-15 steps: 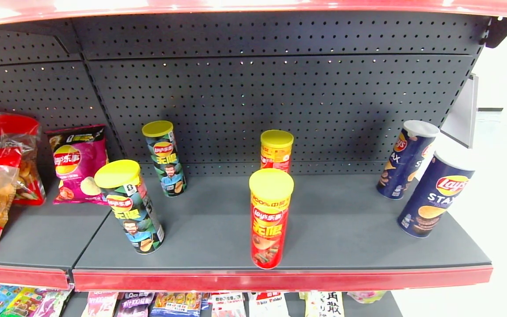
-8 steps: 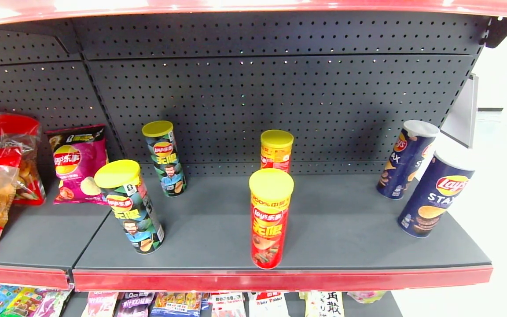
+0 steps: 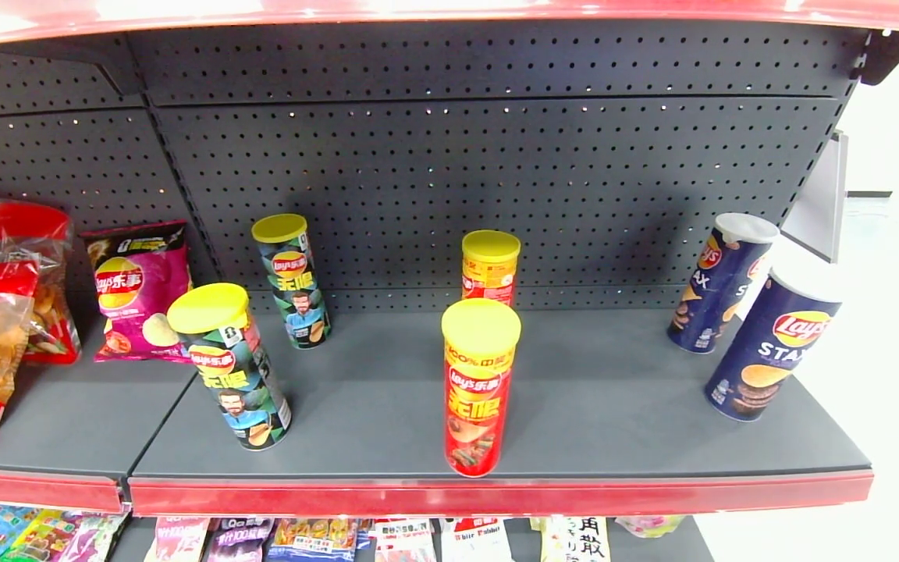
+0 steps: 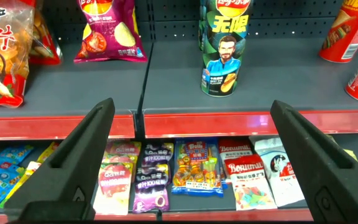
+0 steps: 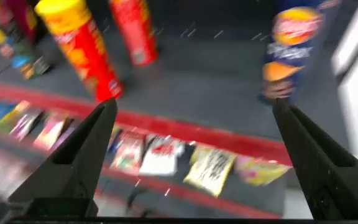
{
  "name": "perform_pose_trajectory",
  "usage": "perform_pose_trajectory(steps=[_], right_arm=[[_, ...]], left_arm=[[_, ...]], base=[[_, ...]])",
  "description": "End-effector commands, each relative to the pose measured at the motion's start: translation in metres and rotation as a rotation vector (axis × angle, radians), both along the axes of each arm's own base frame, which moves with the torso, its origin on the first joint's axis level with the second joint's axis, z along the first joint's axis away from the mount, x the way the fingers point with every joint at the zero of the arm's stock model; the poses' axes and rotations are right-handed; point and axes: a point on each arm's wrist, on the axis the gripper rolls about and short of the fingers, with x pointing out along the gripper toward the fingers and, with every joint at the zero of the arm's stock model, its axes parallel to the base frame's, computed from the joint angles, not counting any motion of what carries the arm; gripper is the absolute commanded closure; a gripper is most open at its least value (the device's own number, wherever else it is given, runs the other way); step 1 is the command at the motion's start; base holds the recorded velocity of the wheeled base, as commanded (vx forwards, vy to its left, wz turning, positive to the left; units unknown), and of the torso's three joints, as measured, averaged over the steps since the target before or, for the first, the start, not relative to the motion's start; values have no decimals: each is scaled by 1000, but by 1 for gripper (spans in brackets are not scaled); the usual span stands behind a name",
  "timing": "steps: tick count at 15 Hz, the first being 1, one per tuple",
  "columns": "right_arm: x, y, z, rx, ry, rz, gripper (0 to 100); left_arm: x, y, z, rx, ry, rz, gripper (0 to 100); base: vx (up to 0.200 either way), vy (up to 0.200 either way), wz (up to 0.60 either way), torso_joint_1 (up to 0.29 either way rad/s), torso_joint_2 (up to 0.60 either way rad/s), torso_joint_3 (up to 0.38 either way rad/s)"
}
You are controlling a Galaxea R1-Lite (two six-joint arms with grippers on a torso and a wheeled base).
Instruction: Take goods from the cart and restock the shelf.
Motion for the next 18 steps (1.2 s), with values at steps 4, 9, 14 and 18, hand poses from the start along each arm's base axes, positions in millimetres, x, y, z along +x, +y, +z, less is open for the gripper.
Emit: perform_pose_trajectory(steps=[4,9,14,18], right_arm=[[112,60,-20,-101,296,275,0],[153,85,-40,-94,257,304,0],[166,105,-59,-97,161,373,0],[184,115,-65,-78,92,376,0]], left_arm=[[0,0,0,0,0,0,0],[0,0,0,0,0,0,0],[0,0,0,0,0,0,0],[0,0,0,0,0,0,0]], base=[[0,0,0,0,0,0],[0,0,0,0,0,0],[0,0,0,0,0,0],[0,0,0,0,0,0]])
